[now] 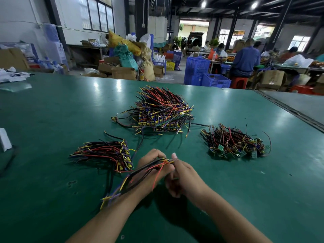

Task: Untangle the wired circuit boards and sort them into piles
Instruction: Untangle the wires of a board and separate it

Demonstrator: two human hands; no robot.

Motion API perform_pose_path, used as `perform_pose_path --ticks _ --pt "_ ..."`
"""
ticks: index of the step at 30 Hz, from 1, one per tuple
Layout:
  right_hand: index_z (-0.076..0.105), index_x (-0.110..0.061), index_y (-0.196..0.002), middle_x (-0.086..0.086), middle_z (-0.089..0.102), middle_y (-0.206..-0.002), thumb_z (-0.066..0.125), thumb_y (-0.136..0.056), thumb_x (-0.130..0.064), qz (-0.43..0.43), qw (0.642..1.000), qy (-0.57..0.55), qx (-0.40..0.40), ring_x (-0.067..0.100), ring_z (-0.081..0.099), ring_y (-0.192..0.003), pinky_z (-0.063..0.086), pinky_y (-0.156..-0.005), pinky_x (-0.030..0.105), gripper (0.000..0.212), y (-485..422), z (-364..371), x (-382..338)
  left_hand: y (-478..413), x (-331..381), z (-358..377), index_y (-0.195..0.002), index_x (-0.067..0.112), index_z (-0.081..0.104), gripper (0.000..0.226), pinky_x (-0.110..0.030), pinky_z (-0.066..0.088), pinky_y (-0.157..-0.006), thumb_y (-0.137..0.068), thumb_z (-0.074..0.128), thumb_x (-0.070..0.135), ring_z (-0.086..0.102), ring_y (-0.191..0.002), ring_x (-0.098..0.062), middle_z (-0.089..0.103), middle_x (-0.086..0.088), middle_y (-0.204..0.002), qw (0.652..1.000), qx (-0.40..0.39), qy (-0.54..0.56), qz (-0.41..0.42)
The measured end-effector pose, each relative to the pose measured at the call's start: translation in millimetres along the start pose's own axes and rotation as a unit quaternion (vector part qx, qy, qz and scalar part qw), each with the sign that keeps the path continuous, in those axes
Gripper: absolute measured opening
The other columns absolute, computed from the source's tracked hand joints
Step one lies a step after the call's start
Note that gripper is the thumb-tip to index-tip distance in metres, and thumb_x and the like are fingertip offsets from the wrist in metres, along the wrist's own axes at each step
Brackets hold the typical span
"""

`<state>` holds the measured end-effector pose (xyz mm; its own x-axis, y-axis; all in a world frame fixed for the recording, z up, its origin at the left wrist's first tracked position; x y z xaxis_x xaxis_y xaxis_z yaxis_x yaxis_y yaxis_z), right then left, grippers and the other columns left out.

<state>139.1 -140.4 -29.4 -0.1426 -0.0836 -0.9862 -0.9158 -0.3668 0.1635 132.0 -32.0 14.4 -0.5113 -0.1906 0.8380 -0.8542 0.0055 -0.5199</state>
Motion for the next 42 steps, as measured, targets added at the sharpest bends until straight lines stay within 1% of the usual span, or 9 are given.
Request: perform_pose_path --ticks 5,11,15,19,21,29,33,36,42 --pt "0.053 -0.021 -0.062 0.0 0.044 -0.05 0.046 -0.101 -0.038 -0.023 0.997 -0.062 -0.026 0.018 0.042 -0.039 0.027 -0.041 0.022 0.044 4 -1 -1 1 3 11 -0.083 0.015 0.064 0.044 -0.046 0.051 -0.058 -0.058 0.089 0.042 0.061 -0.066 -0.029 0.059 -0.008 -0.08 0.999 -0.022 -0.015 0.019" --pt "0.057 -0.005 -0.095 0.002 0.043 -0.054 0.044 -0.103 -0.026 -0.126 0.991 -0.018 0.048 0.012 0.035 -0.044 0.031 -0.04 0.02 0.026 6 -17 -18 -5 -25 9 -0.099 0.034 0.058 0.069 -0.036 0.051 -0.067 -0.038 0.089 0.036 0.057 -0.07 -0.015 0.064 0.005 -0.084 0.992 -0.033 0.022 -0.123" --pt "0.058 -0.009 -0.1 0.006 0.047 -0.063 0.043 -0.102 -0.026 -0.191 0.979 -0.02 0.071 0.012 0.041 -0.047 0.035 -0.042 0.02 0.022 12 -34 -33 -2 -30 12 -0.107 0.014 0.056 0.061 -0.026 0.053 -0.064 -0.054 0.083 0.028 0.062 -0.073 -0.012 0.067 0.001 -0.09 0.97 -0.042 0.156 -0.179" --pt "0.057 -0.02 -0.106 0.006 0.056 -0.073 0.046 -0.096 -0.037 -0.192 0.98 -0.032 0.037 0.014 0.047 -0.055 0.039 -0.052 0.024 0.022 13 -39 -32 8 -28 19 -0.091 0.011 0.064 0.007 -0.029 0.048 -0.063 -0.091 0.06 0.018 0.057 -0.072 -0.02 0.063 -0.009 -0.085 0.956 -0.054 0.189 -0.216" --pt "0.052 -0.016 -0.113 -0.008 0.057 -0.066 0.046 -0.098 -0.036 -0.2 0.98 -0.026 0.002 0.008 0.048 -0.053 0.04 -0.051 0.02 0.026 14 -33 -33 13 -23 24 -0.088 0.008 0.063 0.028 -0.033 0.043 -0.064 -0.092 0.055 0.034 0.054 -0.069 -0.022 0.06 -0.011 -0.078 0.952 -0.07 0.195 -0.226" --pt "0.051 -0.024 -0.117 0.002 0.045 -0.066 0.047 -0.093 -0.036 -0.231 0.972 0.027 0.015 0.018 0.039 -0.061 0.035 -0.057 0.025 0.027 20 -28 -41 14 6 29 -0.078 -0.002 0.05 0.046 -0.03 0.03 -0.058 -0.08 0.061 0.043 0.037 -0.064 -0.018 0.04 -0.01 -0.069 0.971 -0.123 0.147 -0.144" --pt "0.055 -0.019 -0.098 -0.004 0.048 -0.066 0.046 -0.094 -0.042 -0.231 0.971 0.063 -0.002 0.013 0.042 -0.061 0.037 -0.057 0.021 0.024 22 -29 -43 16 18 27 -0.066 0.024 0.05 0.028 -0.024 0.028 -0.054 -0.086 0.054 0.044 0.034 -0.057 -0.008 0.038 0.01 -0.061 0.986 -0.118 0.079 -0.085" --pt "0.053 -0.02 -0.07 -0.006 0.046 -0.064 0.047 -0.089 -0.059 -0.223 0.969 0.103 -0.042 0.012 0.042 -0.06 0.035 -0.057 0.026 0.044 23 -22 -41 16 24 22 -0.067 0.014 0.047 0.036 -0.03 0.027 -0.055 -0.087 0.052 0.043 0.034 -0.058 -0.01 0.037 0.007 -0.061 0.993 -0.105 0.039 -0.043" --pt "0.059 -0.002 -0.074 0.015 0.042 -0.063 0.061 -0.08 -0.069 -0.254 0.958 0.094 -0.09 0.019 0.038 -0.062 0.028 -0.055 0.037 0.067 31 -16 -48 18 32 19 -0.074 0.007 0.053 0.033 -0.038 0.03 -0.054 -0.088 0.049 0.036 0.038 -0.058 -0.012 0.043 0.005 -0.062 0.994 -0.105 0.024 -0.009"
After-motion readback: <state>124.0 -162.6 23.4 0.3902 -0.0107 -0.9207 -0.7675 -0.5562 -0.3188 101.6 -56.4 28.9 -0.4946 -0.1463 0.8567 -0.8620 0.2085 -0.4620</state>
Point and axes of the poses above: each hand's wrist, its own y-axis away from the middle knuckle, its own z-axis out of the palm, x = y × z, the point moved 9 cm from there along -y, towards the middle knuckle
